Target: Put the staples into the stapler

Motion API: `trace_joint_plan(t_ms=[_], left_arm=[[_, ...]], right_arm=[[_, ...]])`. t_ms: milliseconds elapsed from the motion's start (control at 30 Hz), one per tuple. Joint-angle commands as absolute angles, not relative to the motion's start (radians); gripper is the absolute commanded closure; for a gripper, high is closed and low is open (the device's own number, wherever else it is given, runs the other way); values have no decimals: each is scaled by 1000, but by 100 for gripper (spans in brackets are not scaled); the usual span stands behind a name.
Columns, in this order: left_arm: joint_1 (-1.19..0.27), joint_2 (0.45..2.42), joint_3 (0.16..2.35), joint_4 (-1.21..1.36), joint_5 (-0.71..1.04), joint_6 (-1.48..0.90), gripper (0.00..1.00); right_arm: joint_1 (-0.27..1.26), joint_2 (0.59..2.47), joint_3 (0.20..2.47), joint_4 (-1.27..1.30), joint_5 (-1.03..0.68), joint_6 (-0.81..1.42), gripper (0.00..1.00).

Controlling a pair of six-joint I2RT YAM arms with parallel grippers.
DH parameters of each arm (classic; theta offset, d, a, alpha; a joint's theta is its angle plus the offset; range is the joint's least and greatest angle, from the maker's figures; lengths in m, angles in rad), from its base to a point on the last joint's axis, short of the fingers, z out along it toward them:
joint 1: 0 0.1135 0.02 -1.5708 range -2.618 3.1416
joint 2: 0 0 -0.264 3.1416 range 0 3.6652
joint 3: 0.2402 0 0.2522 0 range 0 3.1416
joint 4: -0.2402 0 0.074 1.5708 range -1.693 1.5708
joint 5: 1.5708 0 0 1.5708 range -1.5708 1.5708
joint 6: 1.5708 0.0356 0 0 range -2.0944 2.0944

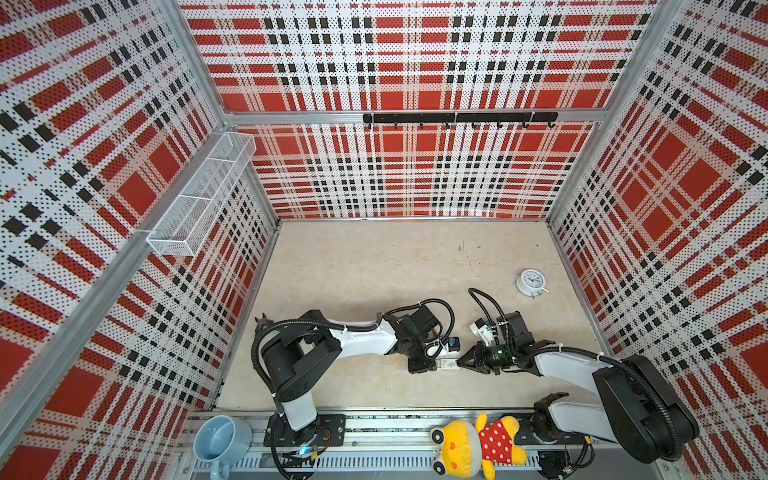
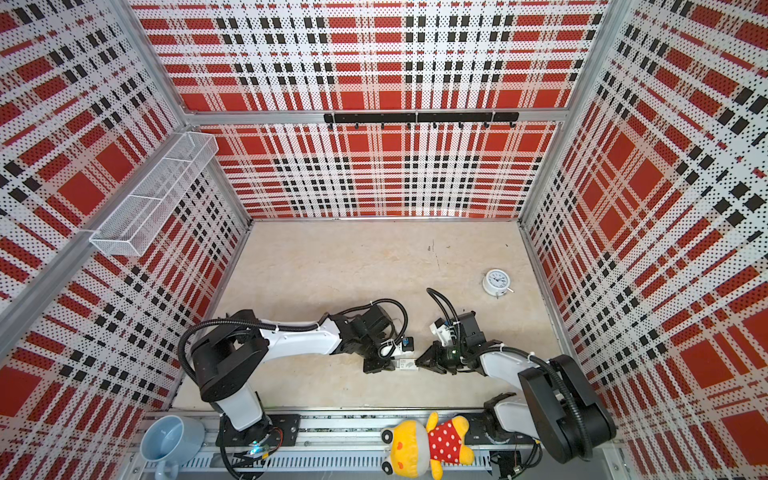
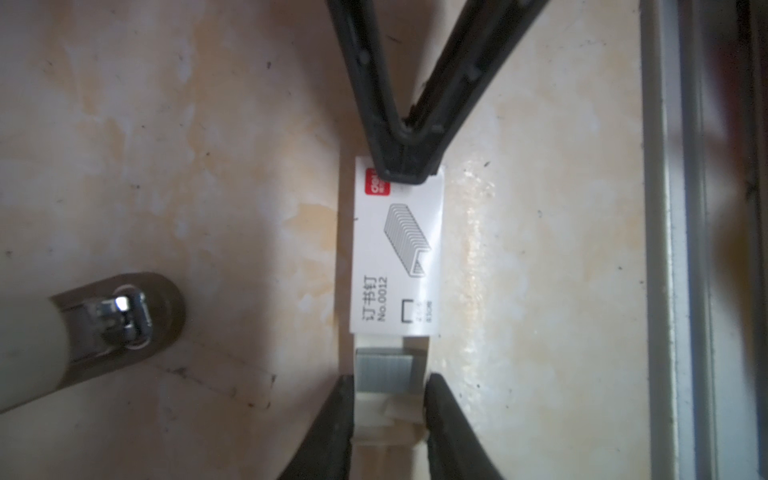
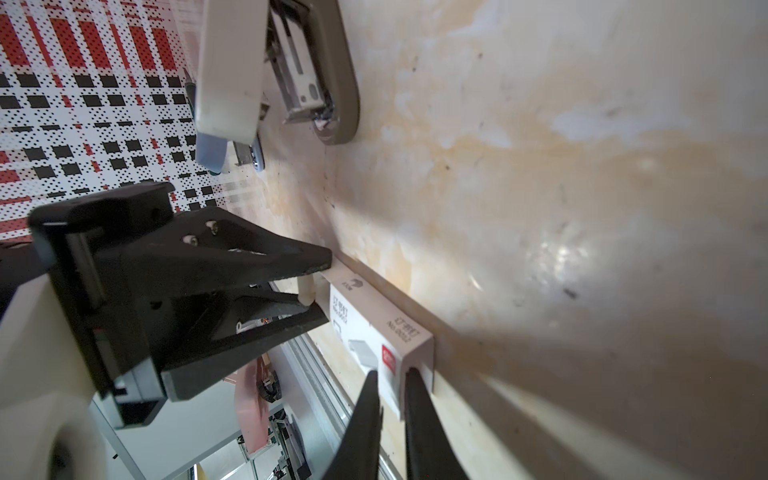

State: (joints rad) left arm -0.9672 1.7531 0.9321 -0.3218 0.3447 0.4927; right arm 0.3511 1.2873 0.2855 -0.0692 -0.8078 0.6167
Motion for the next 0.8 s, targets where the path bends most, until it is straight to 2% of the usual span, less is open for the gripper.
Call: trace_joint_plan(t_ms=[0, 333, 767], left_arm=[[-960, 1756, 930, -330, 350, 482, 69], [-954, 1749, 926, -333, 358, 479, 69], [-945, 1749, 918, -332, 362, 486, 69]], right_arm=[[347, 1307, 292, -39, -821, 599, 88], [348, 1298, 282, -32, -798, 604, 99], [330, 1076, 270, -229, -668, 588, 100]])
